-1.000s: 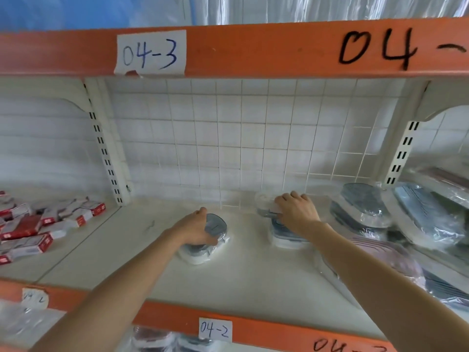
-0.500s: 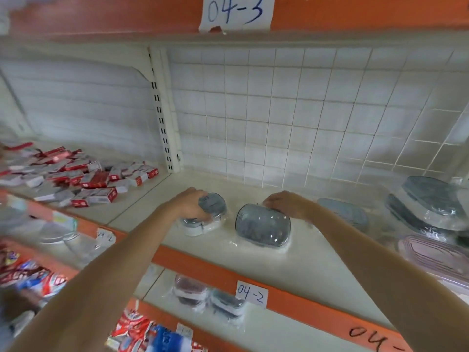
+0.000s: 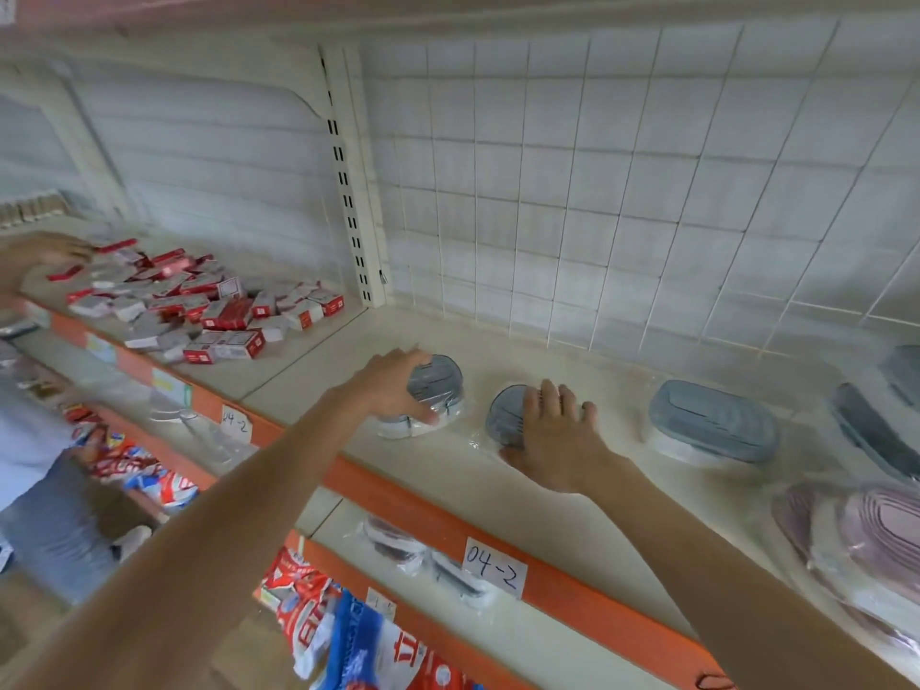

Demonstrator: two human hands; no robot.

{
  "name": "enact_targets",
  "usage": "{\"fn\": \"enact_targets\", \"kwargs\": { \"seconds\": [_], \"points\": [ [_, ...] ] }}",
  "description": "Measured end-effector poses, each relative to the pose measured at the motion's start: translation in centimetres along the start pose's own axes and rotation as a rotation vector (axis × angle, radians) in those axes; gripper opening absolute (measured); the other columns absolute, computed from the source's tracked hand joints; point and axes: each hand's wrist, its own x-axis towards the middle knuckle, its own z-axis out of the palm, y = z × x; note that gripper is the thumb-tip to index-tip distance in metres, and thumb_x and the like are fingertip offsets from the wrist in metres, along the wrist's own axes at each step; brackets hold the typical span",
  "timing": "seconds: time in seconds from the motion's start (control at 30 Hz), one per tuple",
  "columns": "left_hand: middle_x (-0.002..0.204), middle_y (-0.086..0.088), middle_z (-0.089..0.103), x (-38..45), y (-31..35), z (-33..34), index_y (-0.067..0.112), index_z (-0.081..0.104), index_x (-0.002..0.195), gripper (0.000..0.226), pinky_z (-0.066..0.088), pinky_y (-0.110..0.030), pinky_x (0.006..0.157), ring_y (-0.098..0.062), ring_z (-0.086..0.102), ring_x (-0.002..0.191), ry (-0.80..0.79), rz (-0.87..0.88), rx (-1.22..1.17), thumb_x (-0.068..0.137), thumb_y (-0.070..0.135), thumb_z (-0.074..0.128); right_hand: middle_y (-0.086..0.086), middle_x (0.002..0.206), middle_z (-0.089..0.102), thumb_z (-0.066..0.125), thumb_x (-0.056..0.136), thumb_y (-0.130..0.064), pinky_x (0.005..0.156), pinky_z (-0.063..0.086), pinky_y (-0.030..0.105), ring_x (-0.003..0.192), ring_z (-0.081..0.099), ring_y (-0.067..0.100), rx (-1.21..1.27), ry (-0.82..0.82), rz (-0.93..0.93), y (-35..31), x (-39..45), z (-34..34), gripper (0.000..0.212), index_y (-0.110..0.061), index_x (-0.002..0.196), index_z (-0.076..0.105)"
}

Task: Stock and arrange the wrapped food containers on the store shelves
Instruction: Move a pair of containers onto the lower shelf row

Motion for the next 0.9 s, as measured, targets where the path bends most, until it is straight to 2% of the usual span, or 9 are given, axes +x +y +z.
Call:
{"fn": "enact_targets", "kwargs": {
  "seconds": [0.13, 0.23, 0.4, 0.47, 0.53, 0.6, 0.67, 0.73, 0.9],
  "points": [
    [0.142, -0.008, 0.041, -0.6, 0.0, 1.0, 0.024, 0.030, 0.146, 0.099, 0.035, -0.045, 0.105, -0.030, 0.039, 0.129, 0.102, -0.039, -0.013, 0.065, 0.044, 0.083, 0.013, 0.141, 0.027, 0.036, 0.091, -0.059, 0.100, 0.028, 0.048, 0.125, 0.033, 0.033, -0.008, 0.146, -0.032, 0.3, 0.4, 1.0, 0.075, -0.006, 0.141, 0.019],
    [0.145, -0.005, 0.037, -1.6, 0.7, 1.4, 0.026, 0.025, 0.148, 0.104, 0.033, -0.047, 0.106, -0.031, 0.033, 0.131, 0.196, -0.056, 0.040, 0.064, 0.045, 0.083, 0.013, 0.139, 0.030, 0.037, 0.091, -0.057, 0.099, 0.028, 0.046, 0.123, 0.034, 0.032, 0.010, 0.189, -0.026, 0.2, 0.0, 1.1, 0.073, -0.006, 0.140, 0.021],
    [0.140, 0.001, 0.038, -4.9, 2.9, 3.8, 0.017, 0.027, 0.147, 0.100, 0.027, -0.038, 0.102, -0.023, 0.034, 0.127, 0.528, 0.082, 0.289, 0.067, 0.049, 0.079, 0.013, 0.136, 0.035, 0.046, 0.087, -0.054, 0.099, 0.027, 0.043, 0.122, 0.036, 0.029, 0.072, 0.287, 0.056, -0.8, -2.6, 1.6, 0.072, -0.005, 0.137, 0.027],
    [0.137, -0.002, 0.045, -6.7, 3.3, 4.2, 0.013, 0.037, 0.143, 0.095, 0.029, -0.038, 0.100, -0.025, 0.041, 0.123, 0.674, 0.195, 0.405, 0.064, 0.039, 0.084, 0.010, 0.136, 0.035, 0.056, 0.082, -0.048, 0.098, 0.025, 0.042, 0.122, 0.036, 0.028, 0.121, 0.384, 0.090, -1.1, -4.2, 1.1, 0.072, -0.008, 0.137, 0.029],
    [0.131, -0.007, 0.052, -8.8, 3.6, 3.7, 0.009, 0.047, 0.135, 0.093, 0.034, -0.043, 0.096, -0.030, 0.046, 0.118, 0.840, 0.282, 0.347, 0.055, 0.029, 0.089, 0.011, 0.137, 0.037, 0.065, 0.076, -0.041, 0.099, 0.022, 0.042, 0.122, 0.037, 0.029, 0.151, 0.556, 0.118, -1.3, -6.3, 0.1, 0.076, -0.008, 0.137, 0.034],
    [0.130, -0.007, 0.052, -11.5, 3.4, 3.0, 0.009, 0.048, 0.134, 0.093, 0.033, -0.044, 0.097, -0.030, 0.044, 0.118, 0.920, 0.313, 0.269, 0.053, 0.028, 0.089, 0.014, 0.134, 0.043, 0.073, 0.068, -0.037, 0.099, 0.024, 0.043, 0.120, 0.041, 0.032, 0.171, 0.715, 0.120, -2.1, -8.7, -0.7, 0.081, -0.005, 0.135, 0.040],
    [0.133, -0.007, 0.050, -14.8, 2.5, 3.0, 0.010, 0.045, 0.136, 0.092, 0.031, -0.043, 0.098, -0.030, 0.042, 0.120, 0.887, 0.320, 0.215, 0.056, 0.031, 0.087, 0.016, 0.131, 0.047, 0.077, 0.064, -0.036, 0.099, 0.025, 0.044, 0.118, 0.045, 0.034, 0.182, 0.788, 0.092, -3.9, -11.7, -0.6, 0.085, -0.002, 0.134, 0.043],
    [0.134, -0.007, 0.049, -18.5, 1.0, 4.0, 0.010, 0.044, 0.136, 0.091, 0.030, -0.041, 0.095, -0.030, 0.041, 0.120, 0.826, 0.328, 0.182, 0.059, 0.036, 0.084, 0.016, 0.131, 0.048, 0.078, 0.064, -0.037, 0.099, 0.025, 0.044, 0.118, 0.046, 0.034, 0.181, 0.785, 0.062, -6.2, -15.1, 0.4, 0.087, -0.001, 0.134, 0.043],
    [0.140, 0.000, 0.041, -25.7, -2.3, 9.1, 0.017, 0.036, 0.141, 0.094, 0.029, -0.038, 0.097, -0.025, 0.037, 0.125, 0.541, 0.355, 0.222, 0.063, 0.047, 0.080, 0.002, 0.145, 0.032, 0.065, 0.075, -0.053, 0.105, 0.014, 0.037, 0.132, 0.029, 0.022, 0.088, 0.449, -0.021, -9.4, -22.3, 4.9, 0.088, -0.015, 0.144, 0.028]
  ]
}}
